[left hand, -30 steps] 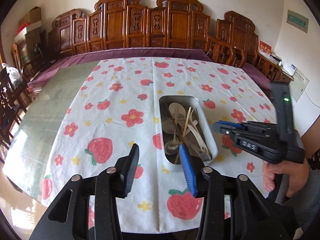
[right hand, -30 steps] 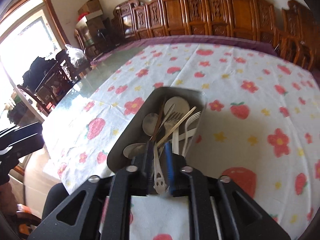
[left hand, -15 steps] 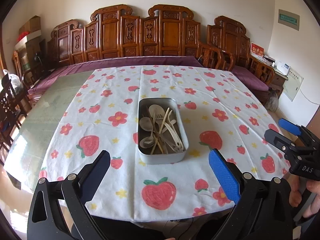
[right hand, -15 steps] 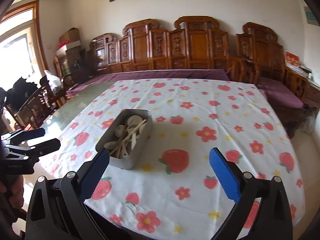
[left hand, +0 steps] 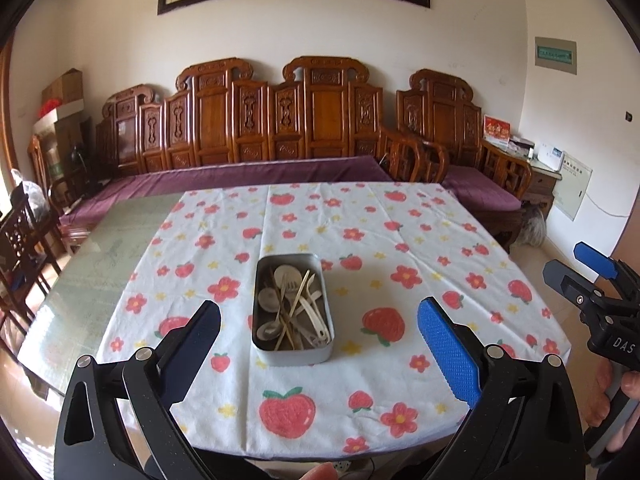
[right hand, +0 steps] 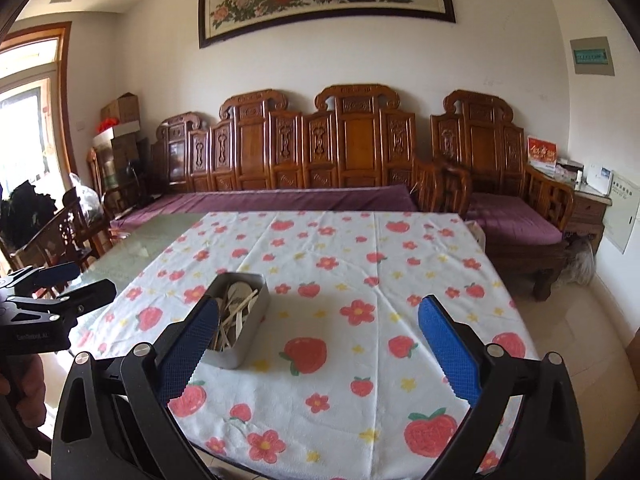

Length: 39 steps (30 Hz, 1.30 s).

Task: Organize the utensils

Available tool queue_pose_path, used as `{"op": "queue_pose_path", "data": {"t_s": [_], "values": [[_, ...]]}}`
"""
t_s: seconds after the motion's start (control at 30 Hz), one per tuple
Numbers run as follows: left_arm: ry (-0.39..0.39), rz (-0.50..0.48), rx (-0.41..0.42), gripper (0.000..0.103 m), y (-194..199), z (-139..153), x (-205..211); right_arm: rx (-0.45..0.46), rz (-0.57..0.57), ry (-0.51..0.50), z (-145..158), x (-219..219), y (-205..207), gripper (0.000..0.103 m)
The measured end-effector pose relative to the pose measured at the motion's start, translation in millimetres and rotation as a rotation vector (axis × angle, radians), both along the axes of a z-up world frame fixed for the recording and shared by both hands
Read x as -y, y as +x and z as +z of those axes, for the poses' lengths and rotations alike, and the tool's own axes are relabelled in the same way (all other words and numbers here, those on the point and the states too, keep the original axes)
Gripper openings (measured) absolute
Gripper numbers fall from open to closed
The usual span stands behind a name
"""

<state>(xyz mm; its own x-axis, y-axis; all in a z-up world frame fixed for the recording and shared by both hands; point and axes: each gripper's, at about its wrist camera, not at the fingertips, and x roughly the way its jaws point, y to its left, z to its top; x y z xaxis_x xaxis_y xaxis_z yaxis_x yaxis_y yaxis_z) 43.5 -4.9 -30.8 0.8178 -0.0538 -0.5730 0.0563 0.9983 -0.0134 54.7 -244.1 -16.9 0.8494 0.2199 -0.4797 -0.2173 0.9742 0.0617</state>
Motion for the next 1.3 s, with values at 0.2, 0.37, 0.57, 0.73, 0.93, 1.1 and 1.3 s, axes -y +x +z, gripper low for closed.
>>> {"op": "queue_pose_path", "data": {"t_s": [0.2,0.37,0.57,0.73,0.93,1.1,1.3], "values": [[0.004,0.01,0.057,0.095,-12.6,26.1,5.0,0.068,-0.015,0.0,29.4,0.2,-11.3,0.1],[0.002,0.015,0.109,0.095,-23.7,46.0,6.4,0.113,-0.026,0.005,49.3,2.5,-21.9,0.1],[0.019,0.026,0.149,0.095,-33.2,59.8,8.0,0.159,-0.028,0.005,65.4,3.2,-34.2,0.1],[0.016,0.032,0.153,0.095,-34.7,61.6,8.1,0.159,-0.028,0.012,67.1,4.4,-35.5,0.1],[0.015,0.036,0.154,0.095,-36.4,59.9,7.4,0.145,-0.033,0.017,62.9,5.3,-33.2,0.1],[0.01,0.039,0.155,0.095,-37.1,58.2,6.8,0.137,-0.034,0.016,58.4,4.1,-30.1,0.1],[0.007,0.043,0.151,0.095,-37.4,57.0,5.0,0.134,-0.031,0.015,56.8,3.2,-28.1,0.1]]}}
